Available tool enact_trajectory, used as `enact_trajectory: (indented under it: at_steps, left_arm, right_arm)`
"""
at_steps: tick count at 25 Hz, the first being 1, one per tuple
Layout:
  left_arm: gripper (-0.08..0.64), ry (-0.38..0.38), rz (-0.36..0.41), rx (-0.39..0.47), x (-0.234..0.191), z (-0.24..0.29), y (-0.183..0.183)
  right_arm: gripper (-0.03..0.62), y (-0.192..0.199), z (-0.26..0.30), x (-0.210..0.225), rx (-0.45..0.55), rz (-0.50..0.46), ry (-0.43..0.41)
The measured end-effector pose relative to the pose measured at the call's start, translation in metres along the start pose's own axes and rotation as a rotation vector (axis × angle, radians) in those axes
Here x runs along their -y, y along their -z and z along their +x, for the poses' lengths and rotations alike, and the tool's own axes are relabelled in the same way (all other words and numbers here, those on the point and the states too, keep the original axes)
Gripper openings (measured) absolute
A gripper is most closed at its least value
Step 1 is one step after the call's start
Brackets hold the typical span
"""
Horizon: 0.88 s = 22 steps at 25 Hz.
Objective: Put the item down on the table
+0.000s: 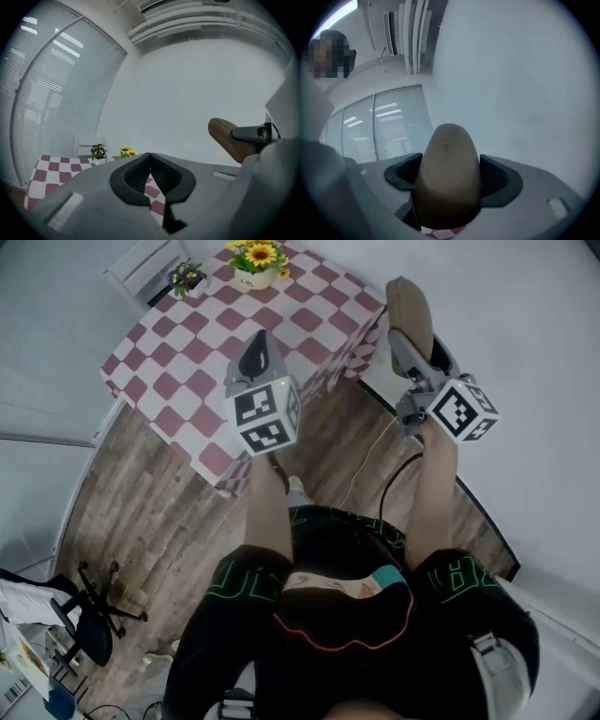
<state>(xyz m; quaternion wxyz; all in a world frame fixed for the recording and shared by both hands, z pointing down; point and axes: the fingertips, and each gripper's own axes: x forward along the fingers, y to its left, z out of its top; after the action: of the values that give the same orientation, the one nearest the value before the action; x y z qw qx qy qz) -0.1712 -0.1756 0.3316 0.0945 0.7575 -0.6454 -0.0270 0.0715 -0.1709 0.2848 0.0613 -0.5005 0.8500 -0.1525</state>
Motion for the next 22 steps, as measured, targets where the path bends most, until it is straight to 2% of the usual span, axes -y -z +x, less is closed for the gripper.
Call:
enact_trajectory:
  at_steps: [7,12,19,22]
  left_arm:
    - [0.009,0.042,-0.048,-0.003,-0.006,0.03,0.003]
    - [0.009,0.086,-0.073,0.006,0.006,0.044,0.0]
    - [0.009,0.065,-0.127,0.01,-0.016,0.039,0.0]
    - [0.009,0.048,-0.134,0.021,-0.025,0.034,-0.001]
  right_arm:
    - [0.383,-0.014,0.014,0.007,0.01,-0.049,0.055]
    - [0.383,-0.033,0.009,0.019,0.03,-0.076,0.102]
    - [0.383,-0.038,0.022,0.018,0.048,-0.082,0.167]
    - [0.383,-0.04,0.03,0.016,0.056,-0.083,0.149]
